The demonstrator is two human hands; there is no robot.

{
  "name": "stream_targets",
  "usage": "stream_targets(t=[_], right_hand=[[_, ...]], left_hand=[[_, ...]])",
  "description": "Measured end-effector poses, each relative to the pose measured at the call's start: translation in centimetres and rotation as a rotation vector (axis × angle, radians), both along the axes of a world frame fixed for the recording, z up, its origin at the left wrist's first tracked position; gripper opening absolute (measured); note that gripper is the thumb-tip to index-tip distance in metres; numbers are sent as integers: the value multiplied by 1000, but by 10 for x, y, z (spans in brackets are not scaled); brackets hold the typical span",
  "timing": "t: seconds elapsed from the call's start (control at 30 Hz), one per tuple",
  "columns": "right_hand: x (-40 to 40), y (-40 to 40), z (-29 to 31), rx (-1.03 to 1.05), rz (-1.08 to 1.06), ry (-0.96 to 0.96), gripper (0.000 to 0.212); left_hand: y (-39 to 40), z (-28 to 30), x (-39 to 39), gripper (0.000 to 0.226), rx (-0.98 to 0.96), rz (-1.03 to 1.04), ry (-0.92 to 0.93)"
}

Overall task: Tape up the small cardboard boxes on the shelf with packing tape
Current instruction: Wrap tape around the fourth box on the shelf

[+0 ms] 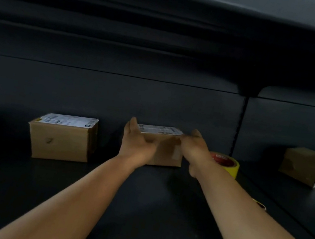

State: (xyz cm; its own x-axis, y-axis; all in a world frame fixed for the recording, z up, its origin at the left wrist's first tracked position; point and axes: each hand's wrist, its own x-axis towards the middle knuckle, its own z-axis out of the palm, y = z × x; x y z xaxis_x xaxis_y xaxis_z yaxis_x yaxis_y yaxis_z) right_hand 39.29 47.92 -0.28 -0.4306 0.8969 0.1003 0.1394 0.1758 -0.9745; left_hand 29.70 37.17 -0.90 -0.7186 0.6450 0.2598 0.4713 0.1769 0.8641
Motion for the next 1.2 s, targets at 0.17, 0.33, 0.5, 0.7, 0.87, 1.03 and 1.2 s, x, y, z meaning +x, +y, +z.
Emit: stream_targets(t=[0.17,0.33,0.5,0.7,0.87,1.03,1.2], right_hand=[[20,-1,1,216,-40,-230,70],[55,-6,-6,467,-35,-817,97],[84,1,-15,551,65,-1112,97],[102,15,-23,688,100,-1168,75],[132,30,-17,710,210,-1136,81],[179,54,-11,744,318,-1107,78],[222,86,-13,784,379,-1134,62]], left_hand=[[-5,9,16,92,49,1,148],[-5,10,46,81,58,-103,221],[1,14,74,77,34,-192,237],[24,14,109,69,13,-213,233],[59,12,144,65,2,-170,191],[99,10,187,64,-1,-126,114],[126,3,222,61,9,-82,71]])
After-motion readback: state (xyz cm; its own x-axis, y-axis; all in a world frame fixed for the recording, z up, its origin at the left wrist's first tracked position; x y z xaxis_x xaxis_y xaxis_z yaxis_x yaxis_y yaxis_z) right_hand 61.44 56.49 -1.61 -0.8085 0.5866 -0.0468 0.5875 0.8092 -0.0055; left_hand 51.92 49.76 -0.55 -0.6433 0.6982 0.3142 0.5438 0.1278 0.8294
